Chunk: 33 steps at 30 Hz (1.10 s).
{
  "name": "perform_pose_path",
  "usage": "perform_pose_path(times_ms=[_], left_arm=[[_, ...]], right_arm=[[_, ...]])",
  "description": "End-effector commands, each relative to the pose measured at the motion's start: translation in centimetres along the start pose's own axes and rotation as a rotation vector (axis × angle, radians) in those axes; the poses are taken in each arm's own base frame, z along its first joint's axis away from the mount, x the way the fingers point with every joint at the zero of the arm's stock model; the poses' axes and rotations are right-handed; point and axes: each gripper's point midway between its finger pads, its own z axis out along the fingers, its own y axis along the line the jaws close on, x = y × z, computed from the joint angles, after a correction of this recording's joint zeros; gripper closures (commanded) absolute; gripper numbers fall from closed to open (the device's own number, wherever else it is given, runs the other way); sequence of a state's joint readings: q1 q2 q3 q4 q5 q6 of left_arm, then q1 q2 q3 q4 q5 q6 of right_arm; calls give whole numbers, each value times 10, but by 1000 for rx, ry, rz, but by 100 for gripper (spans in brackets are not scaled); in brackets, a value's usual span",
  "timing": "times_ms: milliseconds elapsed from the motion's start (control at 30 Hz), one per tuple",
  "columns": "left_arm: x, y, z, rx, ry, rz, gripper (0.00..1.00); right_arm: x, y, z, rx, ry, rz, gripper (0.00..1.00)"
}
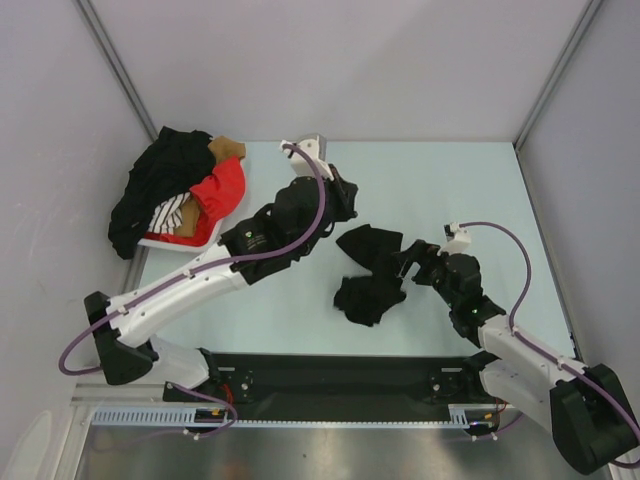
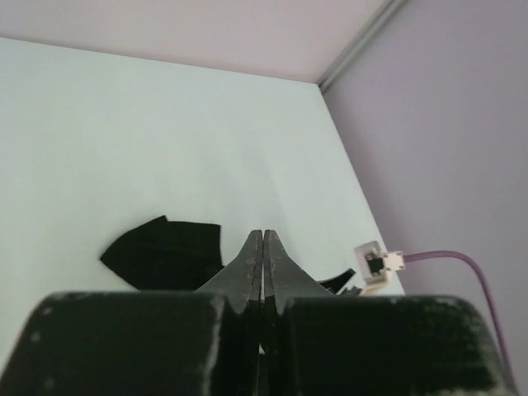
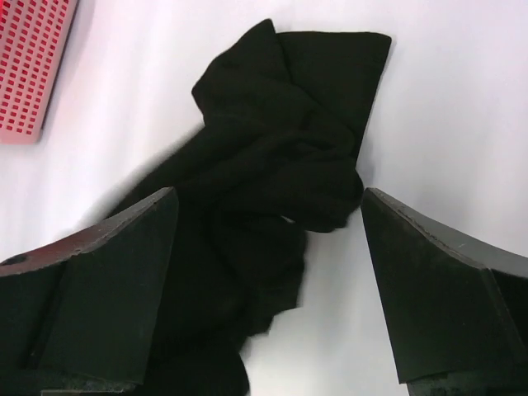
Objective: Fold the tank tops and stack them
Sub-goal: Move the tank top to the center of the board, then grab the tank top from the pile
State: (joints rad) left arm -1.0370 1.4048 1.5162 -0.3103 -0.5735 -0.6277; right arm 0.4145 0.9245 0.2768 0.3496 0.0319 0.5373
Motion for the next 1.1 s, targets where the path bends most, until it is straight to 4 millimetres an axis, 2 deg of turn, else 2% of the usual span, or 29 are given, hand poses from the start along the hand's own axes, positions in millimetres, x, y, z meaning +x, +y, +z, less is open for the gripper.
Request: perform_pose_path(times_ms=[0, 33, 100, 133, 200, 233, 267, 300, 333, 367, 433, 467, 500, 533, 567, 600, 667, 700, 733, 767, 833, 900, 933, 1000, 1067], left_arm=[[-29, 35, -21, -89, -97, 4, 95], [-31, 41, -23, -91, -102, -8, 79], [-39, 61, -30, -117, -116, -21, 63], [-43, 70, -33, -139, -124, -29, 44], [-49, 101, -38, -225, -123, -21, 25], [-57, 124, -38, -279, -126, -27, 20], [-53, 145, -42, -342, -87, -10, 16], [-59, 159, -47, -379, -91, -20, 13], [-63, 175, -50, -419, -87, -22, 10], [-72, 207, -58, -514, -104, -31, 4], [-83, 237, -72, -599, -136, -34, 0], [-94, 262, -82, -671, -164, -48, 0], [-98, 274, -86, -708, -175, -56, 0], [-102, 286, -90, -742, -179, -54, 0], [-111, 319, -99, -850, -180, -69, 0], [-111, 342, -101, -918, -169, -81, 0], [-116, 364, -104, -971, -162, -106, 1], [-111, 375, -98, -990, -137, -117, 0], [-109, 379, -96, -986, -121, -134, 0], [-107, 384, -95, -993, -115, -152, 0], [-103, 388, -92, -999, -106, -164, 0], [-107, 382, -91, -960, -133, -176, 0], [-104, 381, -91, -951, -133, -177, 0], [-115, 377, -97, -938, -187, -168, 0], [-125, 381, -103, -962, -239, -142, 0]], right_arm=[[-26, 10, -1, -21, -80, -13, 3], [-25, 10, -1, -22, -80, -13, 3], [-25, 12, 0, -27, -76, -14, 2], [-23, 11, 0, -30, -67, -19, 1], [-20, 17, 2, -59, -49, -39, 0], [-14, 15, 5, -52, -30, -44, 0], [-4, 10, 7, -24, 12, -44, 0], [-13, 13, 13, 9, 5, -47, 0], [-9, 11, 18, 40, 34, -56, 0], [17, -6, 25, 121, 142, -76, 0], [23, 8, 38, 116, 201, -107, 0], [46, -3, 43, 168, 294, -131, 0], [57, -5, 46, 192, 339, -152, 0], [56, 11, 54, 175, 356, -176, 0], [78, 9, 58, 248, 449, -247, 0], [91, 4, 57, 275, 497, -281, 2], [92, 14, 62, 262, 503, -301, 36], [94, 16, 63, 262, 513, -298, 54], [93, 23, 64, 239, 518, -293, 82], [90, 32, 64, 210, 512, -288, 92], [69, 66, 64, 130, 459, -291, 100], [51, 88, 58, 88, 426, -299, 100], [22, 111, 52, 40, 361, -291, 100], [-3, 130, 37, -3, 328, -294, 100], [-44, 160, 15, -85, 242, -281, 100]])
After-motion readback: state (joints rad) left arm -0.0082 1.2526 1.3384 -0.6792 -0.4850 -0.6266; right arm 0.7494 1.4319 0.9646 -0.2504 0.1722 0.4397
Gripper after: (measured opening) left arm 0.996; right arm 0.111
